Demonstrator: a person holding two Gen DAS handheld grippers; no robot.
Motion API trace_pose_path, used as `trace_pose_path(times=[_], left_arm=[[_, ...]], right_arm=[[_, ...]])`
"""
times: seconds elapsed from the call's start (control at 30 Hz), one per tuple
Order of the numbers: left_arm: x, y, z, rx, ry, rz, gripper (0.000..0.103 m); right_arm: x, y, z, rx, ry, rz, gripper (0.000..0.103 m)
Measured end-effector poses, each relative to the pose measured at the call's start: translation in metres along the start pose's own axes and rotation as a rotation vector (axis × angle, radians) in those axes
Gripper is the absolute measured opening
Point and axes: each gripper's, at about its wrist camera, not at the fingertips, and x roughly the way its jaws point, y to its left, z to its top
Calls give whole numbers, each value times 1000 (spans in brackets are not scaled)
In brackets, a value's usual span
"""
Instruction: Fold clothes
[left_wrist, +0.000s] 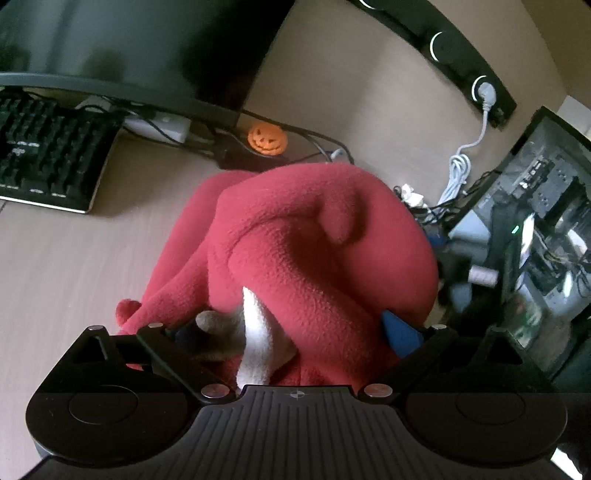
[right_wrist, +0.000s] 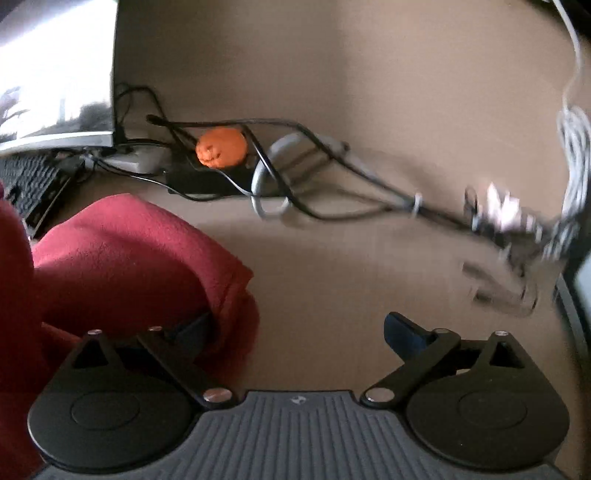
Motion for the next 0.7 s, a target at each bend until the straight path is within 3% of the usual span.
trace_pose_path(times=[0.1, 0.27, 0.43, 0.6, 0.7], left_arm=[[3, -4, 0, 13, 2, 20, 101], [-8, -18, 2, 52, 19, 61, 101], [-41, -25, -11, 40, 42, 34, 101], [-49, -9, -31, -122, 138, -74, 101], [-41, -2, -44, -158, 177, -74, 101]], right_arm=[[0, -1, 5, -8, 0, 14, 100], [-15, -20, 26, 127, -57, 105, 99], [8, 1, 31, 0, -35, 24, 99], [19, 8, 15, -30, -19, -44, 101], [7, 5, 2, -21, -30, -98, 101]])
